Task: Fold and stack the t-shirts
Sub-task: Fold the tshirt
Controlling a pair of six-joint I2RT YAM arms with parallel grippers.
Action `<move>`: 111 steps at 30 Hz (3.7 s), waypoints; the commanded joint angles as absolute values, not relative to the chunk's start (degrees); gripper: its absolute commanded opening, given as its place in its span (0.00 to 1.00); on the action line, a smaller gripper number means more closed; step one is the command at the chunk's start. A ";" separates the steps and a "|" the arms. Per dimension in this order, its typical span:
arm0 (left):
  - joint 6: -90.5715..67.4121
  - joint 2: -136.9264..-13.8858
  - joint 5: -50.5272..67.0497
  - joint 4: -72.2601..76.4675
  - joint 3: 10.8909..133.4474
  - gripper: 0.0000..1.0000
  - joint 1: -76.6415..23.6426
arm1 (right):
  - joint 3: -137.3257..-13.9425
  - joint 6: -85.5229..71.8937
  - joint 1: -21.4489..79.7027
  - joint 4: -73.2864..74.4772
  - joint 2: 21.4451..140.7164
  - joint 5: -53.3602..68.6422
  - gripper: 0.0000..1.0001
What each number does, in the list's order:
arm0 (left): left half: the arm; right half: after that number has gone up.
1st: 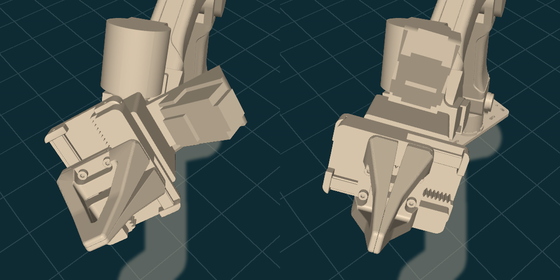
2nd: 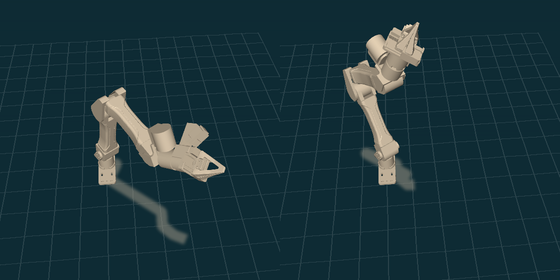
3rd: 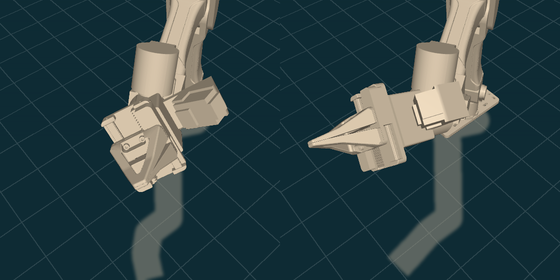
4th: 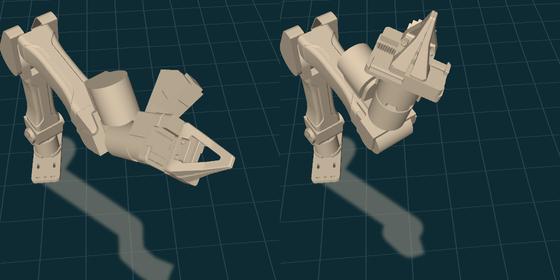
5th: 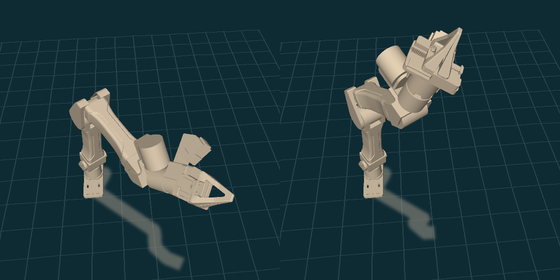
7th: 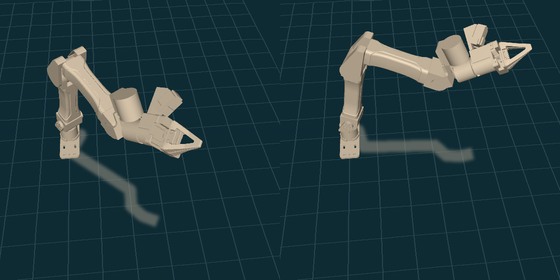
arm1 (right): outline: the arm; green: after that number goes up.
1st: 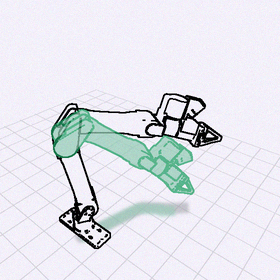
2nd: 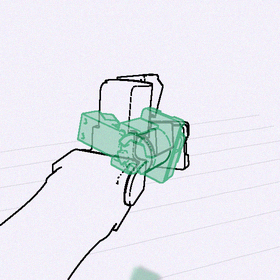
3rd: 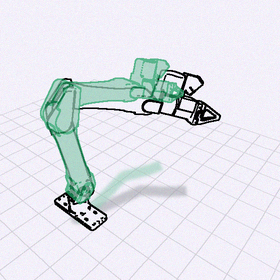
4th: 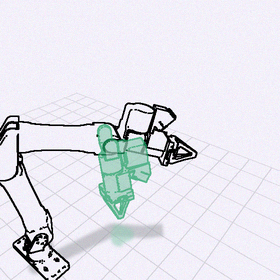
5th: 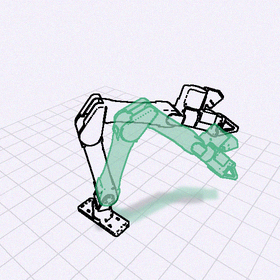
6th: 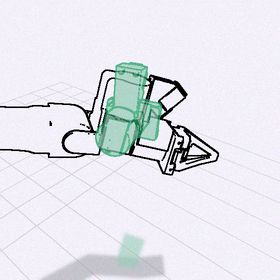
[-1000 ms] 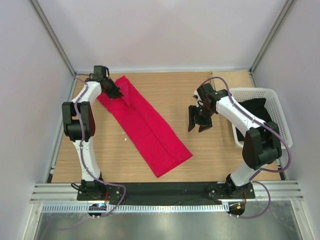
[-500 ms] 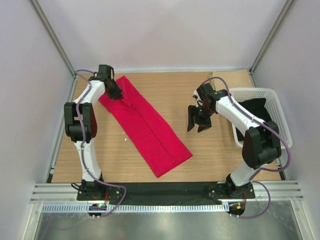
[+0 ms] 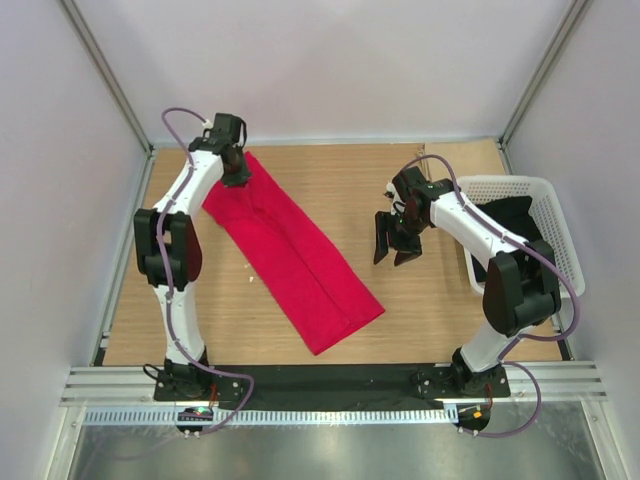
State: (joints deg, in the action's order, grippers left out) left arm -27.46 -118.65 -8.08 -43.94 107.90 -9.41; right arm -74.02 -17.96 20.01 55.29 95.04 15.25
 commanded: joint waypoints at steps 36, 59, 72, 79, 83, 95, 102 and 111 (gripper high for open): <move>-29.36 -138.34 25.92 -22.25 121.91 0.42 7.65 | -73.57 -18.37 19.86 55.99 96.94 14.15 0.61; -26.99 -142.66 31.20 -19.06 127.00 0.39 4.83 | -74.53 -18.55 20.57 56.34 99.05 14.76 0.61; -20.92 -135.97 21.11 -26.28 127.27 0.17 2.21 | -74.18 -17.67 20.48 56.25 99.58 15.29 0.61; -21.71 -137.90 13.27 -30.22 131.04 0.19 0.79 | -74.27 -17.23 20.48 56.51 99.32 14.85 0.61; -22.32 -140.01 12.57 -31.73 133.77 0.19 0.70 | -74.18 -17.05 20.48 56.69 99.14 14.59 0.61; -29.25 -139.31 24.69 -31.38 127.11 0.00 1.58 | -74.97 -17.14 20.48 56.34 100.63 14.94 0.61; -42.62 -141.76 25.66 -23.91 119.79 0.00 2.72 | -74.97 -16.96 20.57 56.51 100.46 14.59 0.60; -45.62 -152.67 30.06 -22.59 135.19 0.05 3.08 | -75.41 -17.84 20.74 54.58 100.28 16.43 0.59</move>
State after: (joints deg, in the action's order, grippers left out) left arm -43.72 -152.73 27.90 -23.57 132.57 2.76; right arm -73.41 -17.85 20.21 55.66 101.03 14.98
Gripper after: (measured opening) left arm 0.039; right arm 0.597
